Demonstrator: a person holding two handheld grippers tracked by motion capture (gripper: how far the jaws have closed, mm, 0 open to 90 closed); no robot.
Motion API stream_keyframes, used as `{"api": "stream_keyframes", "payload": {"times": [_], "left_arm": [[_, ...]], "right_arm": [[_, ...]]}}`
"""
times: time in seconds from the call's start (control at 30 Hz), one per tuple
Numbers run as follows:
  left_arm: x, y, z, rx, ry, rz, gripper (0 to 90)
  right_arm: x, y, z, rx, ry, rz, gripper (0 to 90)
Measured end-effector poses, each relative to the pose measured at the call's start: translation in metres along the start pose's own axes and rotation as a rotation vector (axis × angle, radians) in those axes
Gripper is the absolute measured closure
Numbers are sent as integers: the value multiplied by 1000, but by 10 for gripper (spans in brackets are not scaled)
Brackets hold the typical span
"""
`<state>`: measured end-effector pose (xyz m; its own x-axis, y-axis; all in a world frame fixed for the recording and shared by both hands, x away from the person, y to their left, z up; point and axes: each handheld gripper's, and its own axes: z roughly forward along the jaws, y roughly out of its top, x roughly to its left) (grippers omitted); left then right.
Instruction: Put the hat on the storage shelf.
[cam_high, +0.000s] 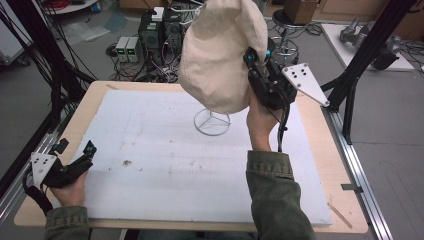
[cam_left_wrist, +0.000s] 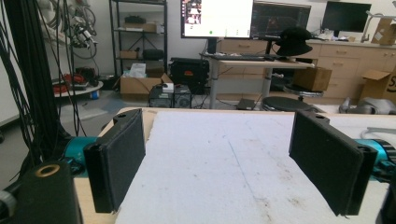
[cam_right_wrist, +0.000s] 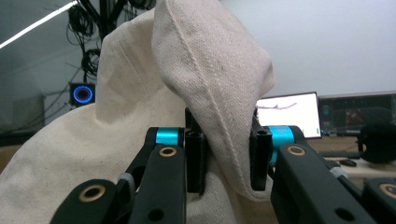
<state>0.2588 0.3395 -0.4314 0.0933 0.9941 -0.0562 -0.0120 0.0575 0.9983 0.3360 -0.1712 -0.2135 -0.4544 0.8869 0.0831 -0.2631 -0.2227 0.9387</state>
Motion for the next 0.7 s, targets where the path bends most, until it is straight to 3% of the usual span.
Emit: {"api": "stream_keyframes", "payload": {"times": [0.7], "left_arm": [[-1,0,1,3,-5,9,187]], "right_arm": [[-11,-41,-9,106,-20,25,729]]}}
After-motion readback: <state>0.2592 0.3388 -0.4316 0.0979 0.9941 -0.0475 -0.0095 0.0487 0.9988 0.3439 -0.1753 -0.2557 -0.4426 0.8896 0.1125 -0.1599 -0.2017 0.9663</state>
